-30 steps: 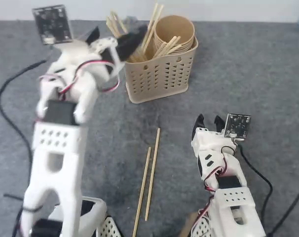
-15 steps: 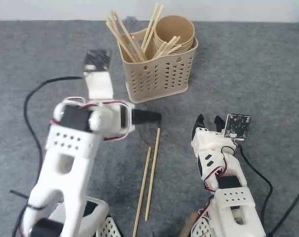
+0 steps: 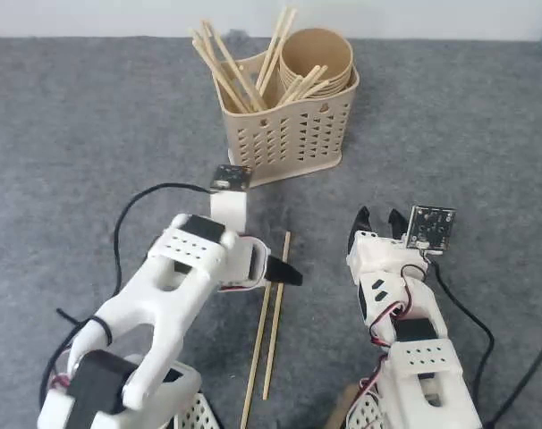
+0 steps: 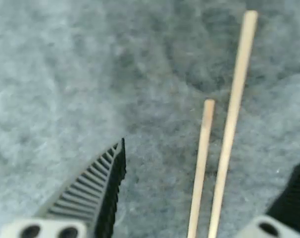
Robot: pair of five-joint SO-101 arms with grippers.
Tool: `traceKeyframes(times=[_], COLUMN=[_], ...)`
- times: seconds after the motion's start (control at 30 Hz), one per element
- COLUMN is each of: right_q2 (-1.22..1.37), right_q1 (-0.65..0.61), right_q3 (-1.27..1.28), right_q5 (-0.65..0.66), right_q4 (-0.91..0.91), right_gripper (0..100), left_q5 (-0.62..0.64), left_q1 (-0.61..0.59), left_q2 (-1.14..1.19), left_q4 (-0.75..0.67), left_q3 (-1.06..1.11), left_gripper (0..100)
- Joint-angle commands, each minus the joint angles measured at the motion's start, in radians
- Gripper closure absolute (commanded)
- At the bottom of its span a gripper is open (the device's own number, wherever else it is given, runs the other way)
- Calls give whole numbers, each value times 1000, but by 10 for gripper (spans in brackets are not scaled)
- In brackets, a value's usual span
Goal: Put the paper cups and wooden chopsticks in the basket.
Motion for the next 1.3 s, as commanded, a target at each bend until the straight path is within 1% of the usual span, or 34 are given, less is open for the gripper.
traceKeyframes(times=[0.0, 0.1, 0.17, 0.37, 0.5, 0.63, 0.7, 0.83, 0.93, 1.1, 1.27], right_q2=[-13, -13, -13, -13, -13, -13, -13, -13, -13, -13, -13], right_q1=[8, 8, 8, 8, 8, 8, 8, 8, 8, 8, 8], right_q3=[6, 6, 6, 6, 6, 6, 6, 6, 6, 6, 6], right_q5=[15, 15, 15, 15, 15, 15, 15, 15, 15, 15, 15], right_q4=[-8, -8, -8, -8, -8, -8, -8, -8, -8, -8, -8], right_gripper=[808, 808, 808, 808, 808, 808, 808, 808, 808, 808, 808], left_q5=[-11, -14, -14, -14, -12, -11, -9, -8, -8, -6, -6], left_q1=[12, 11, 15, 15, 20, 98, 146, 158, 146, 146, 144], left_q2=[-2, 5, 5, 8, 8, 8, 8, 8, 11, 112, 229], left_q4=[-43, -51, -69, -138, -137, -124, -120, -124, -129, -247, -160], left_q3=[-10, -28, -30, -2, -7, 13, 21, 22, 27, 53, -56], left_gripper=[730, 901, 960, 965, 930, 859, 845, 848, 890, 946, 949])
